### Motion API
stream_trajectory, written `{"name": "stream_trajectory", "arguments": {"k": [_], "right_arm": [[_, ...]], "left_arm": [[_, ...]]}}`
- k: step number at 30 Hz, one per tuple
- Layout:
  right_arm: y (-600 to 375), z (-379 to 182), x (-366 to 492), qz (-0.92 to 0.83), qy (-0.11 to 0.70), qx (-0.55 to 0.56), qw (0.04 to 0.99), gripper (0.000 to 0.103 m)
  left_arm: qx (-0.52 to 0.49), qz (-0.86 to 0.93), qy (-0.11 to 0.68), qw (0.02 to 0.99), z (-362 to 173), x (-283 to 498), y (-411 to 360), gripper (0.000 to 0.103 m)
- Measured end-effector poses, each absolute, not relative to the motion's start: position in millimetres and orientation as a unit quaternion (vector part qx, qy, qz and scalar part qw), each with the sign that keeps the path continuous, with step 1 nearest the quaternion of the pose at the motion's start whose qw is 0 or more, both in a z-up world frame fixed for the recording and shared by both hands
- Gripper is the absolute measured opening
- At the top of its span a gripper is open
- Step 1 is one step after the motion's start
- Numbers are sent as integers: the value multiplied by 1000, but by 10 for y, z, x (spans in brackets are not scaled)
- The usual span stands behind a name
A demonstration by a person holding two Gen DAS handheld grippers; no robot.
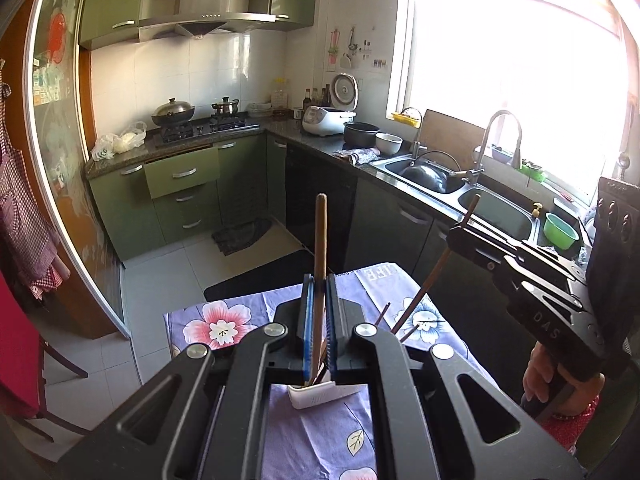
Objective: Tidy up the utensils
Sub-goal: 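Lower both chopsticks into the white holder and open both grippers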
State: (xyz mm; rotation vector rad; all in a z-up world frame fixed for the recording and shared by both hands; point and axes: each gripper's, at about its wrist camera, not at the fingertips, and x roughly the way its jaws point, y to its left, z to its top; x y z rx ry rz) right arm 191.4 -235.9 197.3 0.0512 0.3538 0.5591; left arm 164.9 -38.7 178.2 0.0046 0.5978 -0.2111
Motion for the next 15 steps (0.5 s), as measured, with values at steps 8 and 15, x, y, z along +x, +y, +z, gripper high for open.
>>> {"name": "stream_trajectory", "arguments": {"k": [8, 15], "right_arm": [[-2218, 1464, 2333, 264, 218, 23, 939, 6], [-2094, 938, 2463, 259, 253, 15, 932, 6]], "left_arm": [[-4, -94, 351, 931, 1146, 2158, -404, 5], [-5, -98, 394, 914, 584, 2296, -419, 6]]}}
